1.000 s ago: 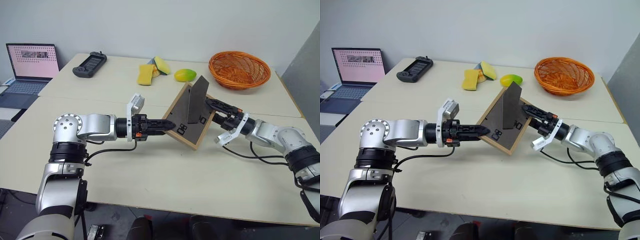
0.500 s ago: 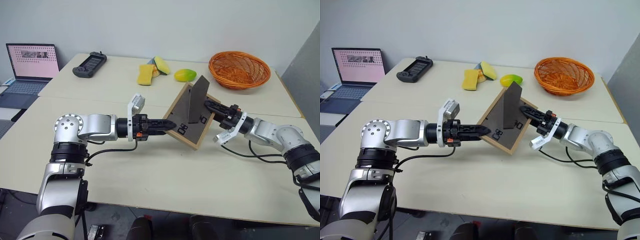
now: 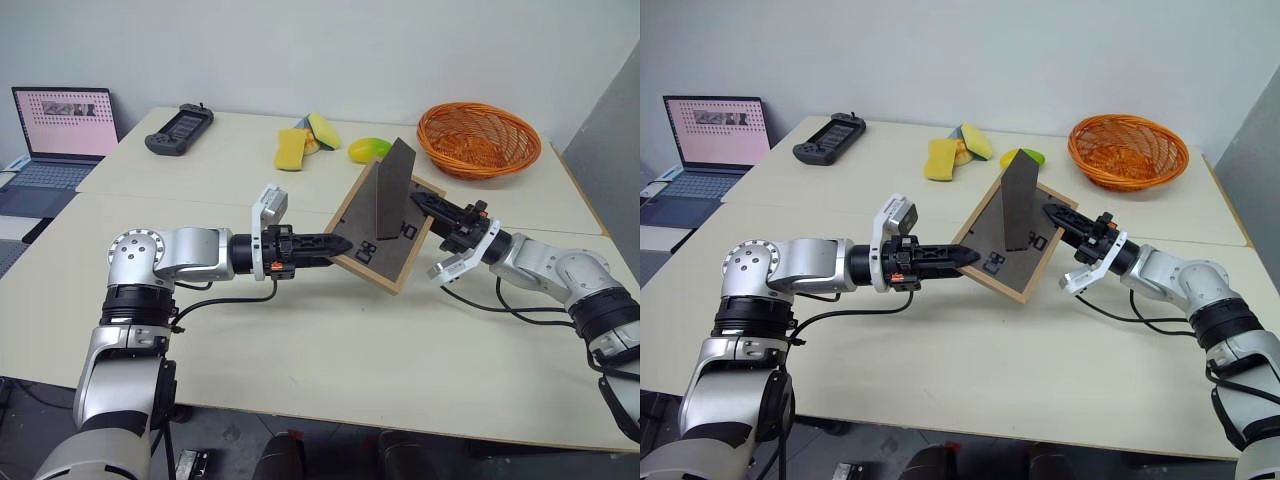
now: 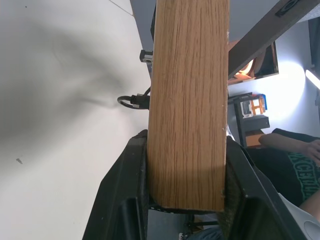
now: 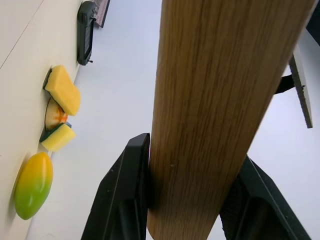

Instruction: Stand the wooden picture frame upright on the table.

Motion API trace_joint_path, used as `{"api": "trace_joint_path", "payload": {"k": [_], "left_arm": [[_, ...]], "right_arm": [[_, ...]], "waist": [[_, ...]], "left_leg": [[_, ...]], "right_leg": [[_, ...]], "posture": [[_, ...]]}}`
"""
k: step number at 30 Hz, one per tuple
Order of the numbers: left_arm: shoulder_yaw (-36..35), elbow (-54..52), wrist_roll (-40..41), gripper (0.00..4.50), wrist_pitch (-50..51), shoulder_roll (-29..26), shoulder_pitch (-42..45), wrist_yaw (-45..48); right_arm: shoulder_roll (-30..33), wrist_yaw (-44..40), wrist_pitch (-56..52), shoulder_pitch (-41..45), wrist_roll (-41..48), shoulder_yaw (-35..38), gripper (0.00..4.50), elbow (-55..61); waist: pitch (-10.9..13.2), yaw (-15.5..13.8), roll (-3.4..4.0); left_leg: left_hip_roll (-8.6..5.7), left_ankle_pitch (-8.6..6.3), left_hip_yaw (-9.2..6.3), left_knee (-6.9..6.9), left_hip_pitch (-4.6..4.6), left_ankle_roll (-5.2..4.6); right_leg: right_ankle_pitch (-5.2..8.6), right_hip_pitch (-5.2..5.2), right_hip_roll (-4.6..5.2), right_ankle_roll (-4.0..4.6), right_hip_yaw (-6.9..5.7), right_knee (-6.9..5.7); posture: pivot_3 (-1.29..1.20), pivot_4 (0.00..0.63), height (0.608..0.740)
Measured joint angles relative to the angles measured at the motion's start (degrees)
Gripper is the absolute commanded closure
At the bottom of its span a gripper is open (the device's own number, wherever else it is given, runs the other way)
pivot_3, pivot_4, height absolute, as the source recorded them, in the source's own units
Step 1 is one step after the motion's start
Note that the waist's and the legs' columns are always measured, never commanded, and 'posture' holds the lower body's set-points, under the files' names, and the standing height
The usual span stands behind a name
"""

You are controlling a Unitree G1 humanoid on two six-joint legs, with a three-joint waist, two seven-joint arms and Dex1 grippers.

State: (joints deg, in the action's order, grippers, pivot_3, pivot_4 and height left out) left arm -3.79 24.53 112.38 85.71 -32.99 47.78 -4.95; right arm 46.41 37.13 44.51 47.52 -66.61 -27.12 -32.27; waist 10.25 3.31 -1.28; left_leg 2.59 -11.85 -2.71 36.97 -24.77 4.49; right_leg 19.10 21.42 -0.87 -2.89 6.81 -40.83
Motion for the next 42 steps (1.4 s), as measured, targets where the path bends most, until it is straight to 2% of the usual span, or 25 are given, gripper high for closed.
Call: {"api": "trace_joint_path", "payload": {"k": [5, 6, 13, 23, 28, 31, 37, 40, 42], "left_arm": [[-0.38, -2.83, 0.47, 3.18, -1.96, 0.18, -0.84, -1.68], [-0.41, -3.38, 0.58, 2.84, -2.31, 0.2, -1.06, -1.92], [-0.38, -4.92, -0.79, 1.43, -3.36, 0.23, -2.11, -3.65], [-0.38, -4.56, -0.79, 1.43, -3.69, -0.03, -2.13, -4.54], [-1.74, -8.8, -2.98, 1.43, -6.21, -4.21, -3.28, -2.6], [-6.14, -13.75, -8.2, 1.43, -9.0, -7.34, -5.09, 3.56], [-12.38, -31.74, -22.08, 1.43, -15.48, -12.65, -16.88, 18.93], [-14.73, -40.48, -25.41, 1.43, -18.3, -12.99, -23.59, 23.27], [-16.61, -46.11, -26.2, 1.43, -20.31, -12.71, -28.2, 24.49]], "right_arm": [[0.11, 0.11, -0.41, 0.0, 0.32, 0.01, 3.1, 0.0], [0.12, 0.21, -0.48, 0.0, 0.33, 0.01, 3.1, 0.0], [0.07, -0.68, -0.61, 0.01, 0.13, -1.03, 3.1, 0.33], [0.04, -0.76, -0.69, 0.07, -0.02, -1.3, 3.1, 0.33], [0.14, -0.99, -0.33, 0.34, -0.19, -1.82, 3.1, -0.14], [0.33, -1.85, 0.23, 0.39, -0.7, -3.22, 3.1, -1.54], [0.19, -2.66, 3.93, 1.14, 0.94, -3.45, 3.1, -4.96], [-0.6, -4.61, 8.06, 2.17, 4.35, -3.44, 3.1, -7.55], [-2.56, -9.34, 13.86, 3.74, 11.31, -3.33, 3.1, -10.96]], "waist": [[0.0, 0.01, 0.0], [0.0, 0.01, 0.0], [0.0, 0.01, 0.0], [0.0, 0.01, 0.0], [0.0, 0.13, 0.0], [0.0, 0.12, 0.0], [0.01, 0.3, 0.0], [0.02, 0.47, -0.03], [0.05, 0.84, -0.07]], "left_leg": [[0.01, 0.0, 0.0, 0.0, 0.0, 0.0], [0.0, 0.0, 0.0, 0.0, 0.0, 0.0], [0.0, 0.01, 0.0, 0.0, 0.0, 0.0], [0.0, 0.01, 0.0, 0.0, 0.0, 0.0], [0.01, 0.01, 0.0, -0.01, 0.0, 0.0], [0.01, 0.01, 0.0, -0.02, 0.0, 0.01], [0.04, 0.01, 0.08, -0.05, 0.0, 0.0], [0.08, -0.02, 0.1, -0.05, 0.0, -0.04], [0.1, -0.09, 0.09, -0.04, 0.02, -0.17]], "right_leg": [[0.0, 0.0, 0.01, 0.0, 0.01, 0.0], [0.0, 0.0, 0.01, 0.0, 0.0, 0.0], [0.0, 0.0, 0.01, 0.0, 0.0, 0.0], [0.0, 0.0, 0.01, 0.0, 0.0, 0.0], [0.0, 0.0, 0.0, 0.0, 0.0, -0.01], [0.0, 0.01, 0.01, 0.0, -0.01, 0.0], [0.01, 0.0, 0.03, 0.02, 0.04, 0.03], [0.02, -0.02, 0.04, 0.03, 0.04, 0.02], [0.02, -0.07, 0.04, 0.03, 0.03, 0.02]], "posture": [[0.0, 0.15, 0.74], [0.0, 0.15, 0.74], [0.0, 0.15, 0.74], [0.0, 0.15, 0.74], [0.0, 0.15, 0.74], [0.0, 0.15, 0.74], [0.0, 0.15, 0.74], [0.0, 0.15, 0.74], [0.0, 0.15, 0.74]]}}
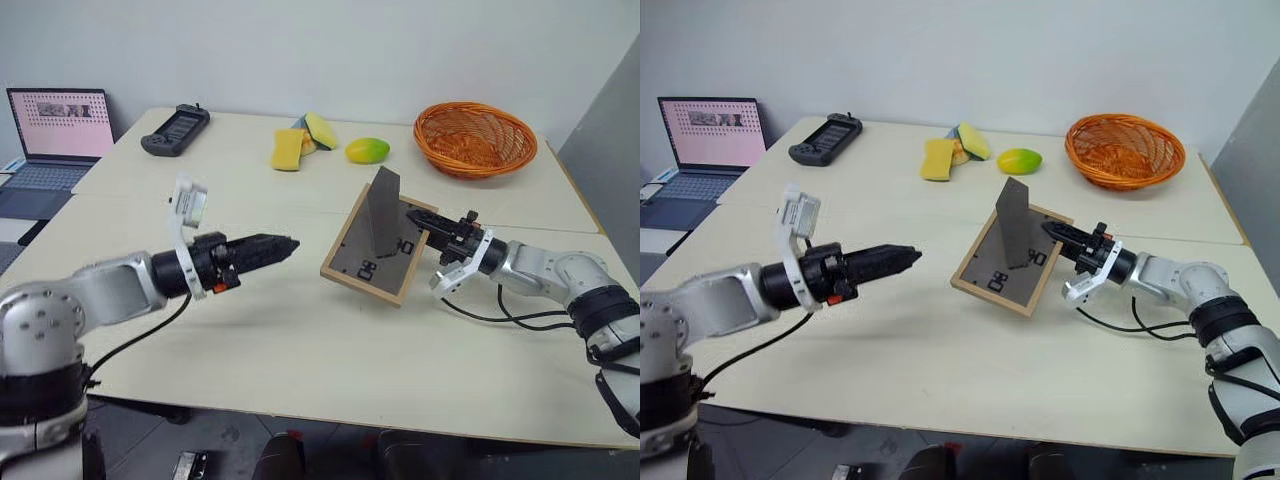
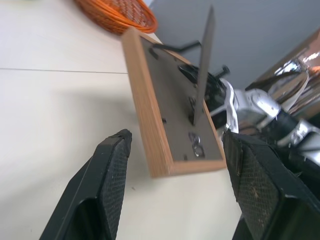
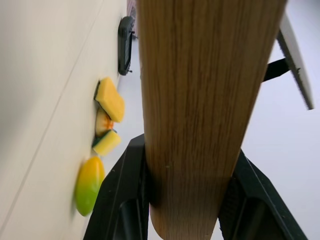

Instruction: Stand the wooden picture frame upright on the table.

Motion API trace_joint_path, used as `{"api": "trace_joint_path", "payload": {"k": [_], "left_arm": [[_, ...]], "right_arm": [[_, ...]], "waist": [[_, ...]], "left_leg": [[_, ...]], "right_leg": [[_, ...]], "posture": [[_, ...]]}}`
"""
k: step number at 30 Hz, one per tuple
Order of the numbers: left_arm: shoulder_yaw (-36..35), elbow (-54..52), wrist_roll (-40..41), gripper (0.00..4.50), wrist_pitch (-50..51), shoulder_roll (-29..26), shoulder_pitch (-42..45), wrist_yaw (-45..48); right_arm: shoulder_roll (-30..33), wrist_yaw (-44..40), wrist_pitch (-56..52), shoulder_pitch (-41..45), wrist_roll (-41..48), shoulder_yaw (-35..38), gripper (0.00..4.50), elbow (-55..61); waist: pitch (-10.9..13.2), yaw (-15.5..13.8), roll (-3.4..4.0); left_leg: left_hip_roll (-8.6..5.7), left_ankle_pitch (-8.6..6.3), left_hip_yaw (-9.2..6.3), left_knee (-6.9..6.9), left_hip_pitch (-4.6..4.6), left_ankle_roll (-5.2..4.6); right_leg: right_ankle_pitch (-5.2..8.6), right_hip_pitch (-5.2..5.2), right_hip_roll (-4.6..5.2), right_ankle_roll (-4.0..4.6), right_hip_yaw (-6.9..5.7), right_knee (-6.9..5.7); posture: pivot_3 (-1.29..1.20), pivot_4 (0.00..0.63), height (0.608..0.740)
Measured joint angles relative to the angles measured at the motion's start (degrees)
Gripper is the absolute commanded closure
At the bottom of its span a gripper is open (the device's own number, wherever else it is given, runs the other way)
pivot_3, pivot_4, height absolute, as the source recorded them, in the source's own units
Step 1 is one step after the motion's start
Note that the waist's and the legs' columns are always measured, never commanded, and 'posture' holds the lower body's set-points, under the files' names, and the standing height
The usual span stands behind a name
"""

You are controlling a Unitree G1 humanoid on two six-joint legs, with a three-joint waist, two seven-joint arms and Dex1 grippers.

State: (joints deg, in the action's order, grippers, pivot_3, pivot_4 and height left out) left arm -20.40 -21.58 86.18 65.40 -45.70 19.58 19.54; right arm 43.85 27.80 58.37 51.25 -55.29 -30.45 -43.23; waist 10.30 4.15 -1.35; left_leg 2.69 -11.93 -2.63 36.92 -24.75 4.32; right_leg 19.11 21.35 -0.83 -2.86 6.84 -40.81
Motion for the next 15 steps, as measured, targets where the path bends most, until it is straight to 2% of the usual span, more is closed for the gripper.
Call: {"api": "trace_joint_path", "payload": {"k": [1, 3, 6, 9, 15], "left_arm": [[-0.4, -1.23, -0.09, 1.43, -0.59, 0.03, -0.97, 0.0], [-1.51, -4.3, -0.29, 1.43, -2.45, 0.65, -3.56, -0.41], [-1.96, -6.04, 0.08, 1.43, -4.6, 1.02, -5.86, -2.28], [-2.34, -6.75, 0.82, 1.43, -6.06, 0.98, -6.7, -3.36], [-3.64, -7.71, 2.84, 1.43, -7.16, -1.7, -9.3, -3.73]], "right_arm": [[-0.61, -1.8, 1.52, 0.31, 2.26, 0.0, 3.1, -0.86], [-3.6, -10.97, 5.98, 1.07, 13.38, -0.06, 3.1, -3.62], [-8.68, -27.62, 4.65, 0.77, 32.56, 0.06, 3.1, -4.05], [-13.22, -42.95, -2.96, -0.81, 49.15, 1.81, 3.1, -1.31], [-18.71, -64.01, -24.44, -4.26, 69.69, 8.09, 3.1, 5.78]], "waist": [[0.0, 0.08, -0.01], [0.03, 0.63, -0.05], [0.04, 0.74, -0.07], [0.05, 0.64, -0.07], [0.07, 0.47, -0.03]], "left_leg": [[0.0, 0.0, -0.03, 0.0, 0.0, -0.01], [0.01, -0.01, -0.09, 0.01, 0.06, -0.05], [0.03, -0.01, -0.22, 0.03, 0.09, -0.06], [0.05, 0.0, -0.36, 0.02, 0.09, -0.06], [0.07, 0.0, -0.45, -0.01, 0.07, -0.06]], "right_leg": [[0.0, -0.01, 0.0, 0.0, -0.02, -0.01], [0.0, -0.15, 0.0, 0.0, -0.08, 0.03], [0.0, -0.26, 0.01, 0.0, -0.22, 0.0], [0.0, -0.29, 0.02, 0.01, -0.38, -0.01], [0.01, -0.28, 0.05, 0.03, -0.55, -0.01]], "posture": [[0.0, 0.15, 0.74], [0.0, 0.15, 0.74], [0.0, 0.15, 0.74], [0.0, 0.15, 0.74], [0.0, 0.15, 0.74]]}}
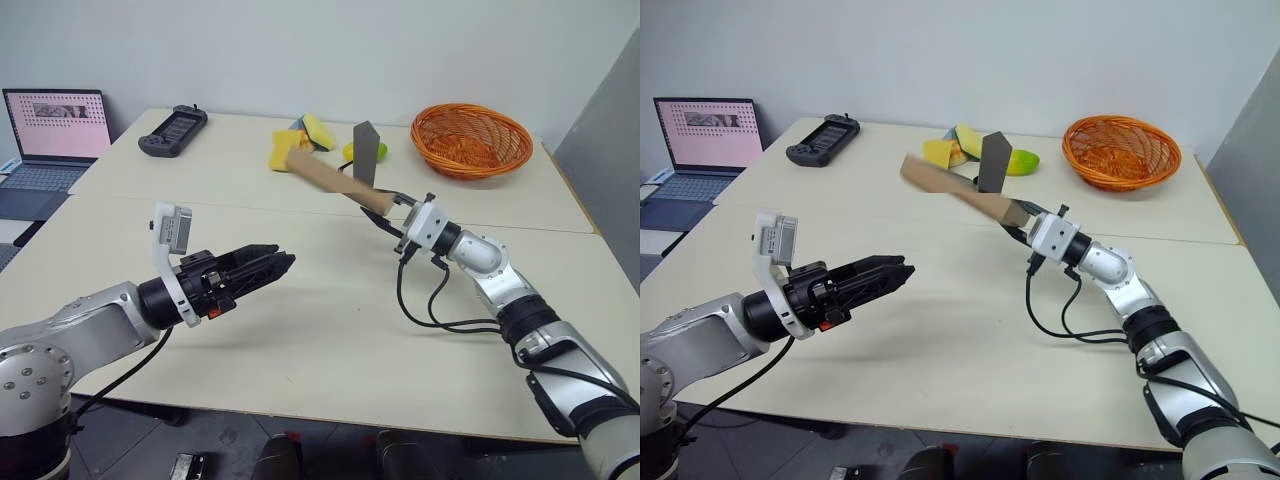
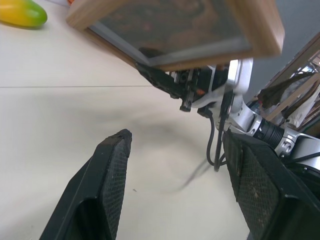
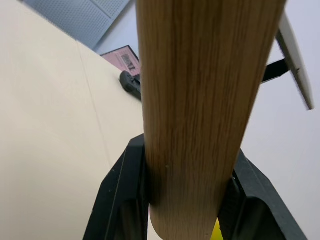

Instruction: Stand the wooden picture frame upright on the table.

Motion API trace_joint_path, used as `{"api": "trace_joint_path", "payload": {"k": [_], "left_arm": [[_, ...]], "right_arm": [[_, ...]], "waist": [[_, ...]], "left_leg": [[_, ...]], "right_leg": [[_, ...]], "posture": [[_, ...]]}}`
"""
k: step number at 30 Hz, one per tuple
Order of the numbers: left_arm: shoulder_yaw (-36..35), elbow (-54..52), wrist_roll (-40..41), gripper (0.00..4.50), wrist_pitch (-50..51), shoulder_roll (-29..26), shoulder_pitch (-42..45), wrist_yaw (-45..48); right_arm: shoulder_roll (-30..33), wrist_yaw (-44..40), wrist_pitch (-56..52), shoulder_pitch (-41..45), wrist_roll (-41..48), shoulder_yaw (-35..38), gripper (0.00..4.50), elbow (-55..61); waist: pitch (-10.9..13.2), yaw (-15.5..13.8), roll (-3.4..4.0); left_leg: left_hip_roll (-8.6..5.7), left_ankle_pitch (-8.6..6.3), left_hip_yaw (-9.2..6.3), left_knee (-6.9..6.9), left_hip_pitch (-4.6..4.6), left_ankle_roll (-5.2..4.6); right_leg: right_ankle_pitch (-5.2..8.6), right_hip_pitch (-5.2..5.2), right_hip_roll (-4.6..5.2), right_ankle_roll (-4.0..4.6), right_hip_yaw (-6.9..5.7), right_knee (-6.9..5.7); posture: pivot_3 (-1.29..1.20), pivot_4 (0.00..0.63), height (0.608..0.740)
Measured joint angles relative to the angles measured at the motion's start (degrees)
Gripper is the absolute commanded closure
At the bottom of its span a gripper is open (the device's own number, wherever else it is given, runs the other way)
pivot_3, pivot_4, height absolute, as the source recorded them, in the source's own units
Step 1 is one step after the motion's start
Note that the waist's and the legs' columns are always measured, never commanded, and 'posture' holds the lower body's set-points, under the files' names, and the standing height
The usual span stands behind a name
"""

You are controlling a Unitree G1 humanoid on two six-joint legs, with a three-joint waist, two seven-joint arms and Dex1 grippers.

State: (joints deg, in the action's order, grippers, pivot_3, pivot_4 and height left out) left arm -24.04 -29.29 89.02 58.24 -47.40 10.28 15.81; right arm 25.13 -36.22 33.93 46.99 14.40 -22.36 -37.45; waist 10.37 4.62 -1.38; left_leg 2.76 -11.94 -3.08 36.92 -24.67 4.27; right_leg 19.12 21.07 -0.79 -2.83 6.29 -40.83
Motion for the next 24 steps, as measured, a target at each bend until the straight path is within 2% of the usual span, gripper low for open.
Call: {"api": "trace_joint_path", "payload": {"k": [4, 10, 24], "left_arm": [[-0.58, -0.63, 1.0, 1.43, -0.21, -1.93, -1.15, 0.99], [-0.58, -0.69, 1.34, 1.43, -0.38, -3.57, -1.89, 2.29], [-0.14, -0.5, 1.52, 1.43, -1.08, -5.35, -1.17, 2.55]], "right_arm": [[-0.81, -10.6, -16.62, -4.18, 8.83, 3.23, 3.1, 6.22], [-0.93, -17.63, -33.63, -8.8, 15.73, 7.18, 3.1, 15.4], [-5.08, -19.95, -44.56, -17.52, 14.26, 10.17, 3.1, 18.33]], "waist": [[0.05, -0.19, 0.07], [0.07, -0.14, 0.09], [0.11, -0.16, 0.1]], "left_leg": [[-0.01, 0.0, -0.03, -0.02, -0.02, 0.0], [0.01, 0.0, -0.04, -0.08, -0.02, 0.0], [0.02, -0.01, -0.07, -0.11, -0.06, 0.0]], "right_leg": [[0.04, 0.01, 0.0, 0.06, -0.12, 0.0], [0.13, 0.08, -0.02, 0.19, -0.23, -0.02], [0.18, 0.12, -0.04, 0.19, -0.33, 0.02]], "posture": [[0.0, 0.15, 0.74], [0.0, 0.15, 0.74], [0.0, 0.15, 0.74]]}}
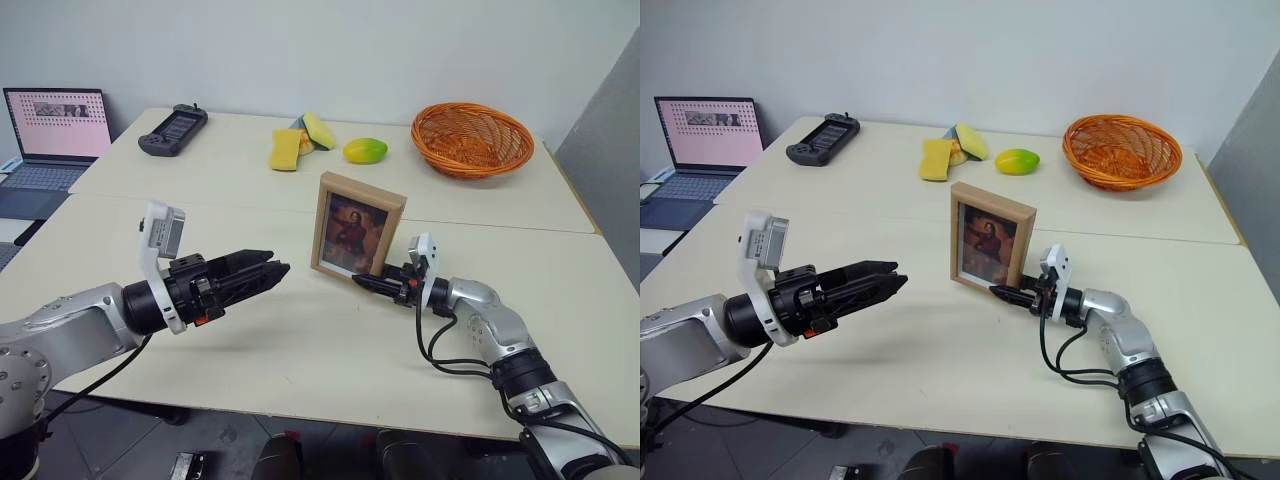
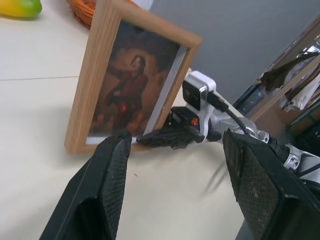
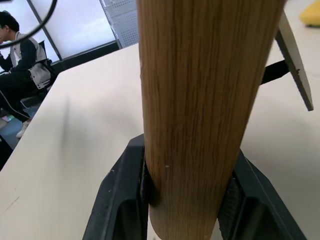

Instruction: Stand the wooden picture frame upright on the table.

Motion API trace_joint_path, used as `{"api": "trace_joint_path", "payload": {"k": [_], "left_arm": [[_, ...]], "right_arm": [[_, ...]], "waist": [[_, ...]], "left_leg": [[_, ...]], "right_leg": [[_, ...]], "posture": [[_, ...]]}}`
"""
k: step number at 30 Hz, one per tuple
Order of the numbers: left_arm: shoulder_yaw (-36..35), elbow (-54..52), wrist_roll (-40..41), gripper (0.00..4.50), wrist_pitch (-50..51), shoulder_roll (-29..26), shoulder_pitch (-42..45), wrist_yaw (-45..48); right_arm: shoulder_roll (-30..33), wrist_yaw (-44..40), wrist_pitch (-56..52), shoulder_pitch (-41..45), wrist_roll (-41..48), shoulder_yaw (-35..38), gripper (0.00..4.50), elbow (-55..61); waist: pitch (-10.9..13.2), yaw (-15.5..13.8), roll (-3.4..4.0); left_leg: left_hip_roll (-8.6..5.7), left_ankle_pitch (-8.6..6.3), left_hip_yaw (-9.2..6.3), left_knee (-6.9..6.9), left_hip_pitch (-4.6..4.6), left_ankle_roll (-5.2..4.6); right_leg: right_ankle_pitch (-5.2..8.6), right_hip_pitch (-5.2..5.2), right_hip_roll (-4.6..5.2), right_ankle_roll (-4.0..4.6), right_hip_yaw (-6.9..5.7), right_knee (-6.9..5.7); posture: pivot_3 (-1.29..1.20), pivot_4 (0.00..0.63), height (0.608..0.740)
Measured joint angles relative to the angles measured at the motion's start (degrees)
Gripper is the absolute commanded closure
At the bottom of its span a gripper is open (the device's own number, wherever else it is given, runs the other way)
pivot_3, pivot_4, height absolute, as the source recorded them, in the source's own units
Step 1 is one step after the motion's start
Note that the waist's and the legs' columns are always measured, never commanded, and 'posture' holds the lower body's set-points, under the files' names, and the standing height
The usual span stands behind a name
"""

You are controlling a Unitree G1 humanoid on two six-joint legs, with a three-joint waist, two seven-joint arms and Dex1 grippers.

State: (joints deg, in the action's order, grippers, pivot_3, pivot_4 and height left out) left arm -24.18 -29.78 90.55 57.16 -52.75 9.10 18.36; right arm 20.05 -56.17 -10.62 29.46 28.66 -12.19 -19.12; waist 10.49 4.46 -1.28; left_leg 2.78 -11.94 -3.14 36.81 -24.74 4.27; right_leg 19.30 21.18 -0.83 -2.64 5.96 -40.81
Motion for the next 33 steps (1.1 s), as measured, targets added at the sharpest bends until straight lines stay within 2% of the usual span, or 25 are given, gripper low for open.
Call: {"api": "trace_joint_path", "payload": {"k": [8, 25, 33], "left_arm": [[0.2, 0.01, 0.24, 1.43, 0.01, -0.94, -0.04, 0.87], [1.41, 0.75, 0.28, 1.43, 0.02, -1.7, 1.4, 0.99], [1.41, 0.55, -3.13, 1.43, 0.18, -3.46, -0.38, 3.03]], "right_arm": [[-2.5, 1.0, -1.99, -2.35, -1.14, 2.12, 3.1, 0.01], [-3.5, 1.26, -4.12, -3.59, -3.18, 4.19, 3.1, 0.68], [-3.64, 1.21, -4.05, -3.73, -3.5, 4.22, 3.1, 0.85]], "waist": [[0.03, 0.0, 0.01], [0.1, 0.01, 0.02], [0.11, 0.05, 0.04]], "left_leg": [[0.0, 0.0, 0.0, -0.03, -0.01, 0.0], [0.0, 0.0, 0.02, -0.08, -0.01, 0.0], [0.0, 0.0, 0.02, -0.12, -0.01, 0.0]], "right_leg": [[0.03, 0.01, 0.0, 0.01, 0.0, 0.02], [0.06, 0.03, 0.0, 0.0, 0.0, 0.04], [0.09, 0.04, -0.01, 0.02, -0.01, 0.06]], "posture": [[0.0, 0.15, 0.74], [0.0, 0.15, 0.74], [0.0, 0.15, 0.74]]}}
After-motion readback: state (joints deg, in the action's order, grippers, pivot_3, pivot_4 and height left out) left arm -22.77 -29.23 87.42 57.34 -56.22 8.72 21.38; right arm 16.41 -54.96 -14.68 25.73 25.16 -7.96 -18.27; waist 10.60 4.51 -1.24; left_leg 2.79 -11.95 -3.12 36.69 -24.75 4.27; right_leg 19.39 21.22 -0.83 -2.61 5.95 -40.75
